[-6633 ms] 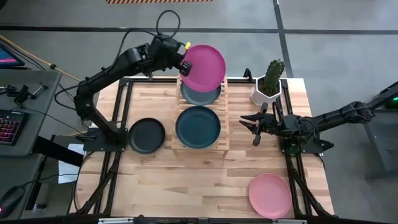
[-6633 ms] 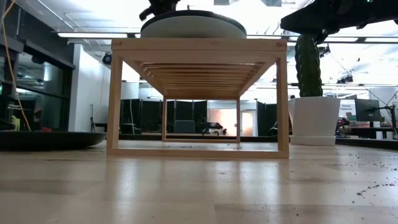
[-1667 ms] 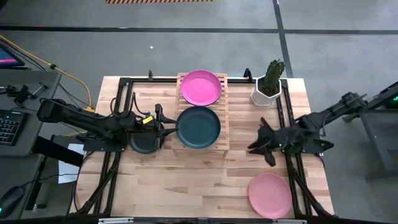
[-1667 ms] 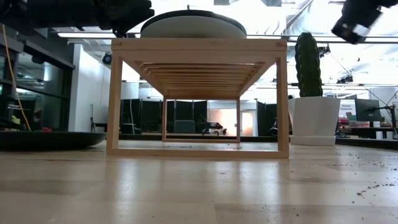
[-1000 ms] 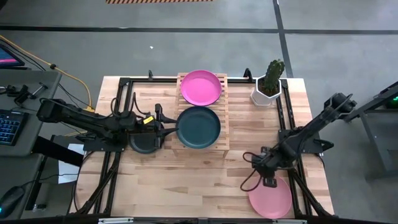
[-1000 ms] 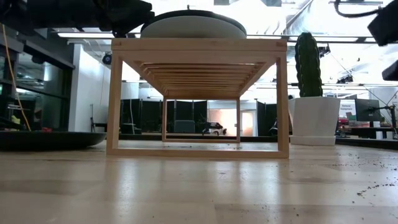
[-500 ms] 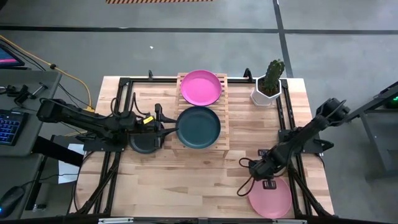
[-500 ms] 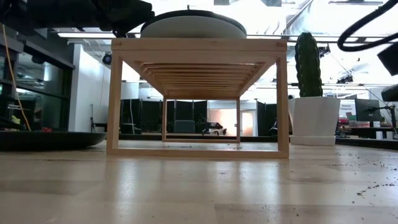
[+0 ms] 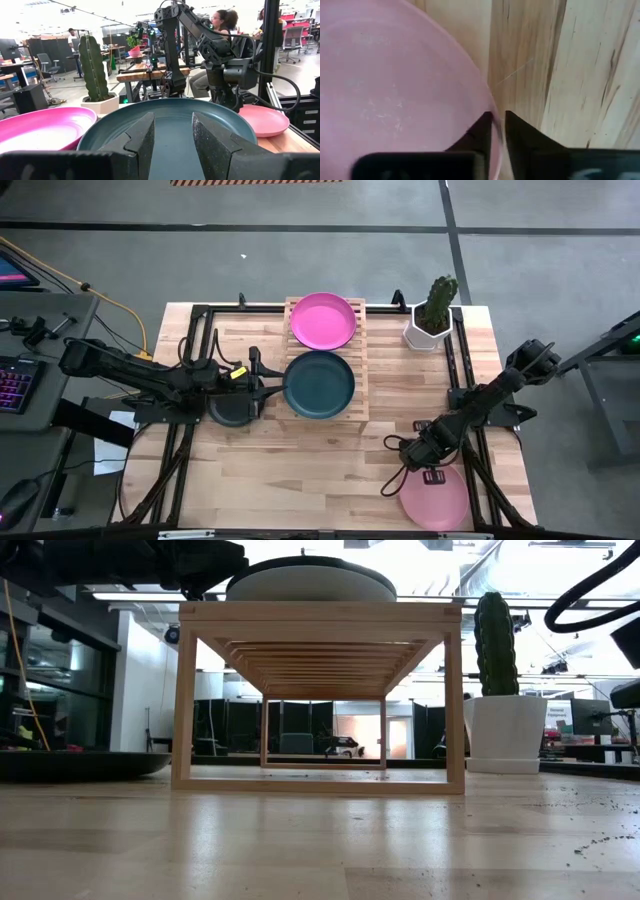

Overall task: Place and stack plates onto a shelf
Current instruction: Stack the light pink plate on top of the dark blue plate on the shelf

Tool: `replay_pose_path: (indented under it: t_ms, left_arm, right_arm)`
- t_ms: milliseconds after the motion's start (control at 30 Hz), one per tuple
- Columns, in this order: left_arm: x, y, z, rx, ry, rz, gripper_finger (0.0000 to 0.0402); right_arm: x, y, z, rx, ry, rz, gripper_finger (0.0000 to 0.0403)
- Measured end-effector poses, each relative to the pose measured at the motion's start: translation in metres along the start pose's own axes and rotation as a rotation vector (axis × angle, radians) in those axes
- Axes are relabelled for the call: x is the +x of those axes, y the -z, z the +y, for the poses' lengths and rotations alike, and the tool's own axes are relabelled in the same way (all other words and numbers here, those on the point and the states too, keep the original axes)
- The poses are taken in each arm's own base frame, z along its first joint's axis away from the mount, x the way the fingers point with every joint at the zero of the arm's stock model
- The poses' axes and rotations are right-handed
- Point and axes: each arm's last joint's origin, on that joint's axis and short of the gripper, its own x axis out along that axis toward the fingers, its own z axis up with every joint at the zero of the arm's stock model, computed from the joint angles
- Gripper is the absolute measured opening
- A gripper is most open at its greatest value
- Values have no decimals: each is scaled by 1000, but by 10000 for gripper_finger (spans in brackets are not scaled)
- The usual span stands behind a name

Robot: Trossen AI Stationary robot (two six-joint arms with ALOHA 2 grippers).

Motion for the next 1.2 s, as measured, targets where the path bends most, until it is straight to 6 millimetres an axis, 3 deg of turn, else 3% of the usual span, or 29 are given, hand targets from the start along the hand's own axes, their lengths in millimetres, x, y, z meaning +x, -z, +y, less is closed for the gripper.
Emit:
replay_pose_path:
  t_ms: [100,700,933,1200]
  left_arm:
    - [0,0,0,0,0,0,122]
    - [0,0,0,10,0,0,122]
    - [0,0,0,10,-1,0,122]
    - [0,0,0,9,-1,0,122]
  right_arm:
    - [0,0,0,-10,-4,2,6]
    - [-7,-6,5,-18,-65,0,0]
    - [-42,-34,25,-68,-152,-163,0]
    - [-106,-85,39,-38,-266,-613,0]
